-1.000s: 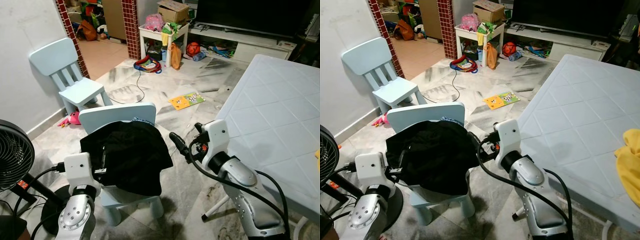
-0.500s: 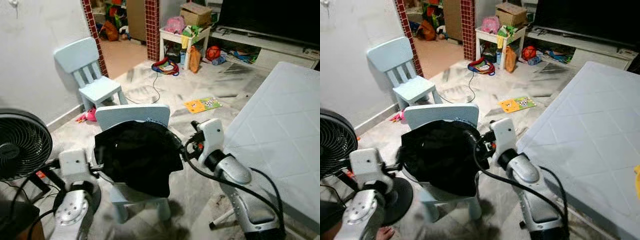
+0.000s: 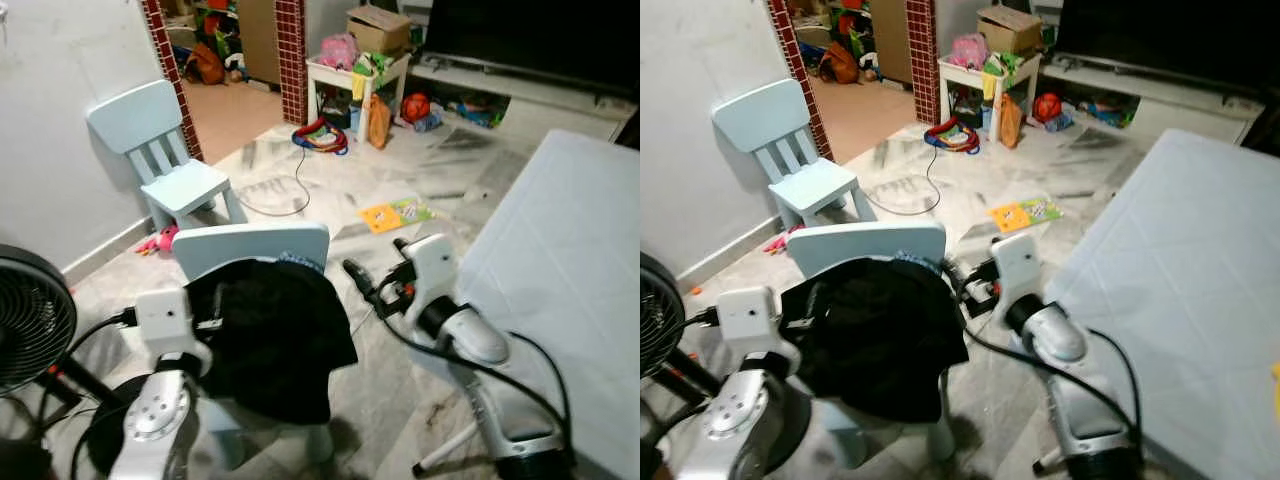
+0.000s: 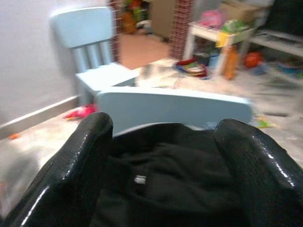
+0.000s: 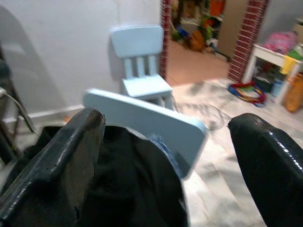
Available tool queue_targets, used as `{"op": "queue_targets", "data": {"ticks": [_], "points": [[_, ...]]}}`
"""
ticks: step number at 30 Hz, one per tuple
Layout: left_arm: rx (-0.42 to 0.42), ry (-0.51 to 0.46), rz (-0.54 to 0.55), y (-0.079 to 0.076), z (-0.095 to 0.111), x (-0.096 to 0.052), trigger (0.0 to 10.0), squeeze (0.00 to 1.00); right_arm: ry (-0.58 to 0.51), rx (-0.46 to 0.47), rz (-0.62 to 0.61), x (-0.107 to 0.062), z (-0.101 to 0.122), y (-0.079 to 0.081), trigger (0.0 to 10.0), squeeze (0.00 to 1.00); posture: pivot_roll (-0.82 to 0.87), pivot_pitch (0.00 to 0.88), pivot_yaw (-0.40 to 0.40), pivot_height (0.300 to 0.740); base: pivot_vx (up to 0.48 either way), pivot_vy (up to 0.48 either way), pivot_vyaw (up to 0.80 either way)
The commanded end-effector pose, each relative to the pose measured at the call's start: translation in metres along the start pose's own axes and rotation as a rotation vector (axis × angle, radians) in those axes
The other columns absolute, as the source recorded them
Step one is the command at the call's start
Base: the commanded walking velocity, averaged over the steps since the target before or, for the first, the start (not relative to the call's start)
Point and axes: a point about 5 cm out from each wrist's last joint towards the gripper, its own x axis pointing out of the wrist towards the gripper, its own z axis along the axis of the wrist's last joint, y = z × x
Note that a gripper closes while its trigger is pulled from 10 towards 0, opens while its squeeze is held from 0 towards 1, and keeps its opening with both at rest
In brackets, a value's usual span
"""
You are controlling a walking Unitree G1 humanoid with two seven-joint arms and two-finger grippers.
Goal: Hang hanger
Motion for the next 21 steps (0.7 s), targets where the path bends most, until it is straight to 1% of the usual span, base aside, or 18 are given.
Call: {"op": "queue_targets", "data": {"ticks": [1, 4, 7, 9, 12, 13, 14, 16, 18, 20, 21], "points": [[-0.011, 0.001, -0.01, -0.005, 0.001, 0.001, 10.0, 0.0, -0.005, -0.021, -0.014, -0.004, 0.001, -0.006, 10.0, 0.0, -0.07, 0.0, 0.011, 0.74, 0.0, 0.0, 0.0], [-0.023, 0.006, -0.004, -0.006, 0.0, 0.002, 10.0, 0.0, -0.005, -0.029, -0.008, -0.004, 0.001, -0.006, 10.0, 0.0, -0.07, 0.0, 0.01, 0.74, 0.0, 0.0, 0.0], [-0.014, 0.031, 0.026, -0.006, -0.004, 0.003, 10.0, 0.0, -0.004, -0.031, -0.003, -0.005, 0.001, -0.006, 10.0, 0.0, -0.07, 0.0, 0.009, 0.74, 0.0, 0.0, 0.0], [-0.017, 0.043, 0.038, -0.006, -0.006, 0.004, 10.0, 0.0, -0.002, -0.035, 0.001, -0.005, 0.001, -0.005, 10.0, 0.0, -0.07, 0.0, 0.008, 0.74, 0.0, 0.0, -0.46], [-0.03, 0.063, 0.044, -0.006, -0.008, 0.005, 10.0, 0.0, 0.0, -0.038, 0.003, -0.005, 0.001, -0.005, 10.0, 0.0, -0.08, 0.0, 0.006, 0.74, 0.0, 0.0, 0.17], [-0.037, 0.08, 0.045, -0.006, -0.01, 0.006, 10.0, 0.0, 0.0, -0.04, 0.004, -0.005, 0.001, -0.005, 10.0, 0.0, -0.08, 0.0, 0.006, 0.74, 0.0, 0.0, 0.0], [-0.069, 0.13, 0.042, -0.007, -0.016, 0.008, 10.0, 0.0, 0.0, -0.047, 0.005, -0.005, 0.001, -0.005, 10.0, 0.0, -0.08, 0.0, 0.005, 0.74, 0.0, 0.0, 0.0], [-0.077, 0.143, 0.041, -0.007, -0.018, 0.009, 10.0, 0.0, 0.0, -0.049, 0.005, -0.005, 0.001, -0.005, 10.0, 0.0, -0.08, 0.0, 0.005, 0.74, 0.0, 0.0, 0.0], [-0.086, 0.198, 0.036, -0.01, -0.024, 0.013, 10.0, 0.0, 0.003, -0.05, 0.002, -0.006, 0.002, -0.007, 10.0, 0.0, -0.09, 0.0, 0.004, 0.74, 0.0, 0.0, 0.0], [-0.086, 0.227, 0.035, -0.012, -0.026, 0.017, 10.0, 0.0, 0.004, -0.052, 0.002, -0.007, 0.002, -0.007, 10.0, 0.0, -0.1, 0.0, 0.004, 0.74, 0.0, 0.0, 0.0], [-0.101, 0.234, 0.038, -0.013, -0.026, 0.018, 10.0, 0.0, 0.005, -0.053, 0.003, -0.007, 0.002, -0.007, 10.0, 0.0, -0.1, 0.0, 0.006, 0.74, 0.0, 0.0, 0.0]]}}
